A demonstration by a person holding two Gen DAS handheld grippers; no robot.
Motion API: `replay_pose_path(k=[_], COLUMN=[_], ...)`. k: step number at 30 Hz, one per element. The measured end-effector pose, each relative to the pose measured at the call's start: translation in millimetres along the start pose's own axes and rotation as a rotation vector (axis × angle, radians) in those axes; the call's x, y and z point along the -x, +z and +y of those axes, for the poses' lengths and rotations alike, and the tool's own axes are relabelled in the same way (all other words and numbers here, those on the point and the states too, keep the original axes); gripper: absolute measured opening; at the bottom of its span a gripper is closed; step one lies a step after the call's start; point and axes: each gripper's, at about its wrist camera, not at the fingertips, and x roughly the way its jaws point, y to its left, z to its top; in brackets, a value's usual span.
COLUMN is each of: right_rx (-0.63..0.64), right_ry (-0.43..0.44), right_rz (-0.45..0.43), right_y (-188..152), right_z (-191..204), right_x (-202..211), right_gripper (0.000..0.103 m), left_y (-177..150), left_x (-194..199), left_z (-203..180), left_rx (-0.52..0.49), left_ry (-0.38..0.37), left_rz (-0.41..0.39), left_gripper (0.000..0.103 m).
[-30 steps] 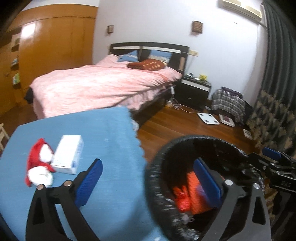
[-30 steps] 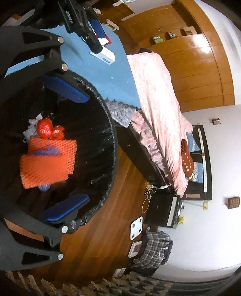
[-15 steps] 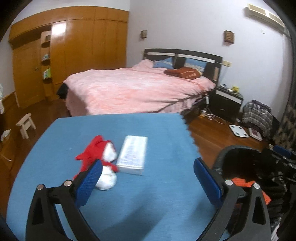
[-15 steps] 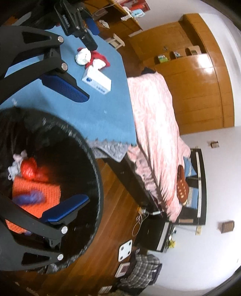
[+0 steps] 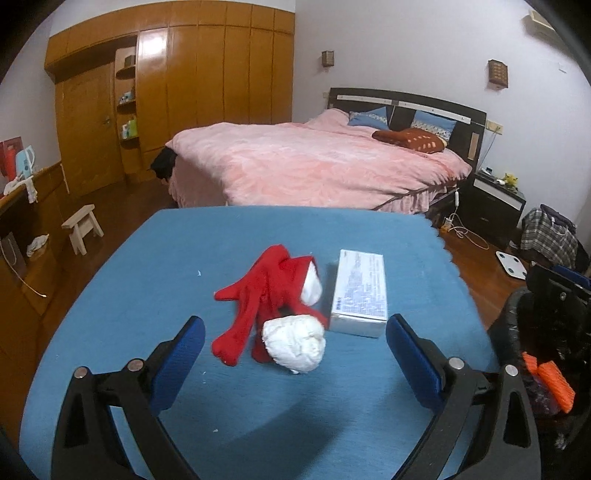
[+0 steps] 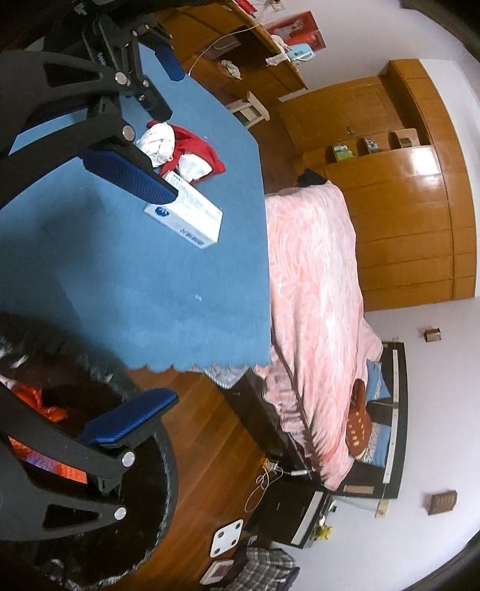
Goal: Collect trash
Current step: 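Move both open tools back over the table toward the white items, then grasp the white crumpled bundle beside the red glove with the left tool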
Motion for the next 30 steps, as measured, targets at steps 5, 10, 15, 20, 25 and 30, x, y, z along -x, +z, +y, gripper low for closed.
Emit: replay_pose_path(k=[5,10,15,20,25,30], right_rx=[0.018,0.018,0.022,0.024,0.027,0.034], right_ry=[0.006,0.007,0.01,0.01,0.014,0.025], right_rz=[0.028,0.049,0.058,0.068,0.08,0.095], right_y=[-2,-4,-5,-3,-4,-5], right_z=[13,18,18,19,23,32], right_x=[-21,-34,-43,-50,-59,-69], right_gripper=[0.097,0.097,0.097,0.097,0.097,0.097], left_y=[-5,-9,-12,-15,-17,-17], left_x=[-19,-37,-51,-63,-67,-61], left_z=[6,5,3,3,5,13], left_rx=[0.005,0.01,0.013,0.021,0.04,0.058], left_ry=[-0.005,-0.009,-0.015,-0.029,-0.047,-0.063], left_rz=[0.033,0.069,0.101,0.137,0.154,0.135], left_gripper=[0.089,0.084,0.08,0.067,0.049,0.045])
